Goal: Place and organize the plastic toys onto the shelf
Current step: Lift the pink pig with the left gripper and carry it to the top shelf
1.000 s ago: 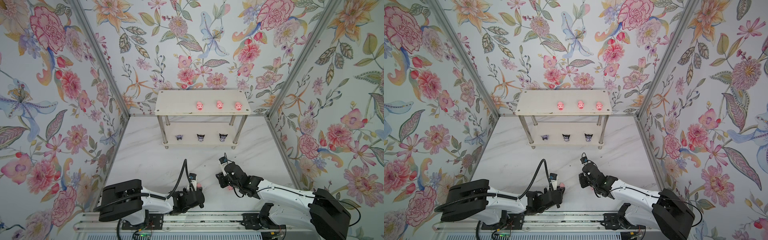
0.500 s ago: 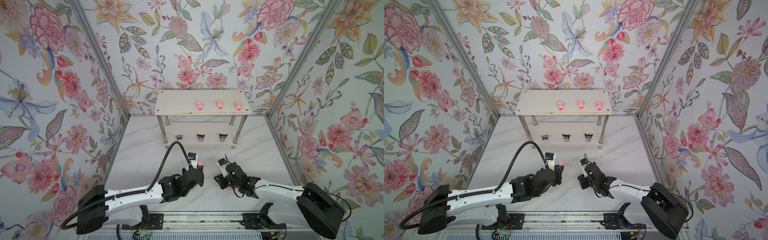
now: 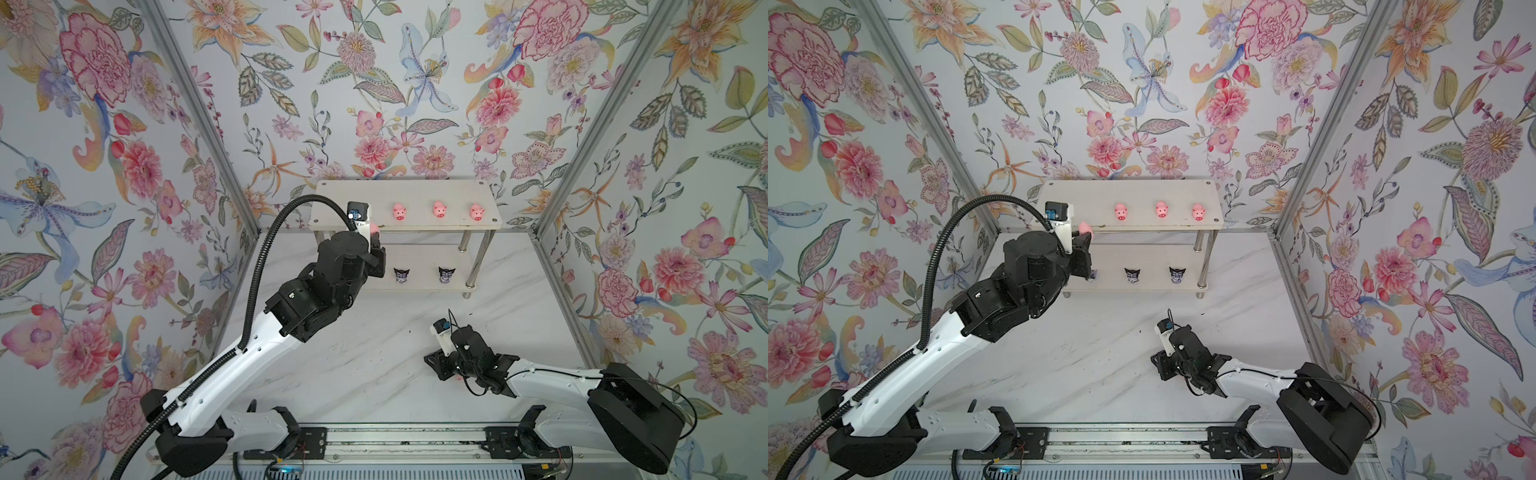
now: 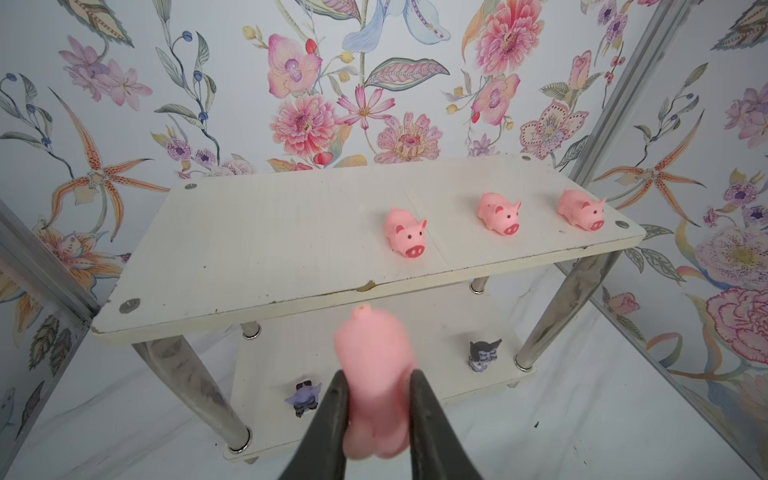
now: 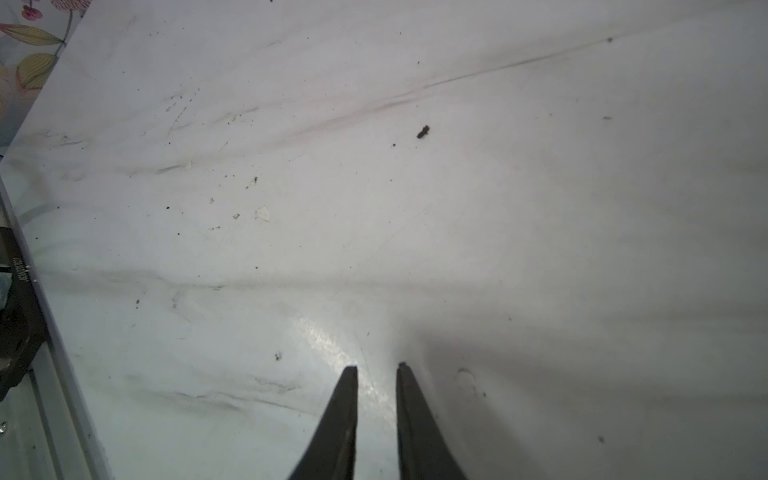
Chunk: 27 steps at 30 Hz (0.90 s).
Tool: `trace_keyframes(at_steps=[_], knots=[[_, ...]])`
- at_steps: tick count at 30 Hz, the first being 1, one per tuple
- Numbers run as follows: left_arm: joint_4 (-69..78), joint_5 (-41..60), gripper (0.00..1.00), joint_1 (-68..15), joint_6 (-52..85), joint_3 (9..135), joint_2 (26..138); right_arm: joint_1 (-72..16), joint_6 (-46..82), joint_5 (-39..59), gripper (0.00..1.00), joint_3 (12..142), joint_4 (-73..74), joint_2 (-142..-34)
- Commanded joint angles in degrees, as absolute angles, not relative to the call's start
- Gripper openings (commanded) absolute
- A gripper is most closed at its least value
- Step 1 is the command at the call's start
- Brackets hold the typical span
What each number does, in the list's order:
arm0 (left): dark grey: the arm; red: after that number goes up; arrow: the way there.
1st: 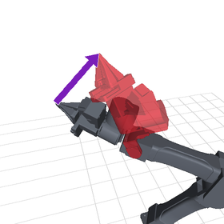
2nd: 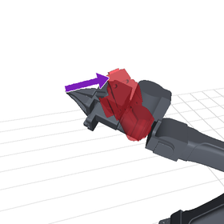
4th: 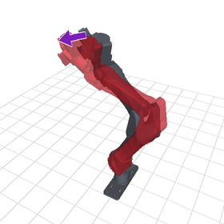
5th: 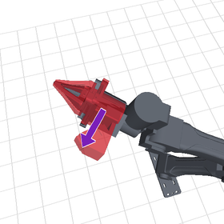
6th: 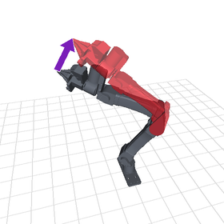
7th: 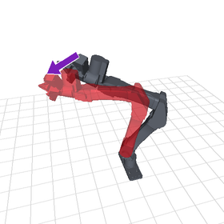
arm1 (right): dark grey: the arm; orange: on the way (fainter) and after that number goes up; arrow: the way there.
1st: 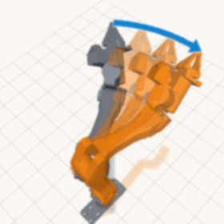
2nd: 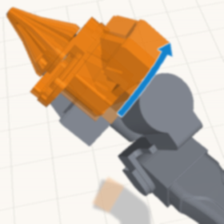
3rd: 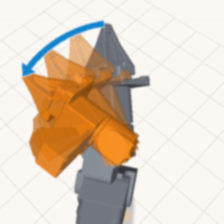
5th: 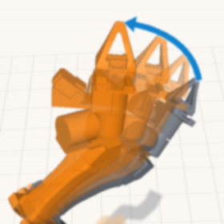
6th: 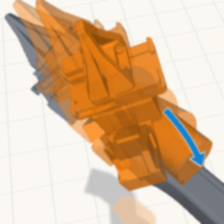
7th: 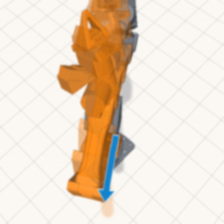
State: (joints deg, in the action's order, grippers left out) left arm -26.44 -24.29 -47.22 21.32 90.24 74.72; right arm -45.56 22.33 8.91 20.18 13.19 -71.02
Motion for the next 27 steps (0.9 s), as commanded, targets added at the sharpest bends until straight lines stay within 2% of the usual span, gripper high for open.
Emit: trace_keyframes(at_steps=[1, 8, 15, 27], knots=[[-31.5, -18.2, 0.27, -43.2, 15.2, 95.4, 78.5, -45.6, 22.7, 5.7, 0.20, 18.2, 13.2, -66.6], [-35.3, -10.9, 0.26, -35.3, 12.8, 106.7, 87.2, -45.4, 22.8, 2.8, 0.21, 16.3, 12.3, -60.4], [-36.8, -4.2, 0.25, -29.7, 13.6, 113.3, 95.3, -45.4, 22.8, 2.6, 0.21, 16.3, 12.0, -59.9], [-35.6, -5.3, 0.27, -28.2, 15.0, 113.1, 97.8, -45.4, 22.9, 2.6, 0.21, 16.5, 12.0, -61.2]])
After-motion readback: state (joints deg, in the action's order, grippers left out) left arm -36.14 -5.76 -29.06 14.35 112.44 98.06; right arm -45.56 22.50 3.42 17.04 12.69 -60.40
